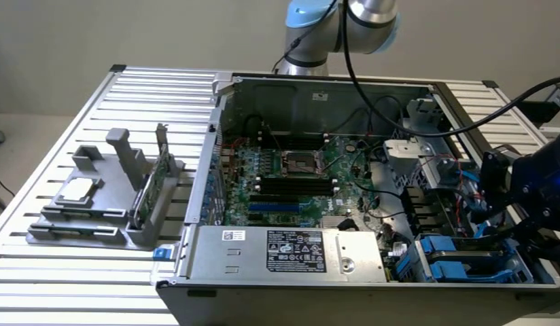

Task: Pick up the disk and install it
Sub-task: 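Insert the first disk wire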

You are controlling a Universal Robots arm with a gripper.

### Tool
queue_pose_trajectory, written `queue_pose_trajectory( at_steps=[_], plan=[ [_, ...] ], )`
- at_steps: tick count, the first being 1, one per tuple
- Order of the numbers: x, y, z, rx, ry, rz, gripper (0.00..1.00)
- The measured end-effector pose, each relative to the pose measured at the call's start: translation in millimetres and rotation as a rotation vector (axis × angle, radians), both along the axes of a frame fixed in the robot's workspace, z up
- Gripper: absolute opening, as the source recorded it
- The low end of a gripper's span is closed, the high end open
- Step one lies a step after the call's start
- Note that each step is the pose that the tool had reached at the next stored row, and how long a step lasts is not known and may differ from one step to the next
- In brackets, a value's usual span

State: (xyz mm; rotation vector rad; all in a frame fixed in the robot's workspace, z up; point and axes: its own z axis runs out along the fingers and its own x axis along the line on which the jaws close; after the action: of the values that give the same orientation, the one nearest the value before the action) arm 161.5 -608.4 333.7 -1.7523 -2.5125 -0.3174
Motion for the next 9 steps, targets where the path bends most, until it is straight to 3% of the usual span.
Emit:
queue_pose_trajectory(
  at_steps=[9],
  plan=[
    [5.1,0.9,-0.7,-0.0001,0.0131,-0.009,0.33]
  ],
)
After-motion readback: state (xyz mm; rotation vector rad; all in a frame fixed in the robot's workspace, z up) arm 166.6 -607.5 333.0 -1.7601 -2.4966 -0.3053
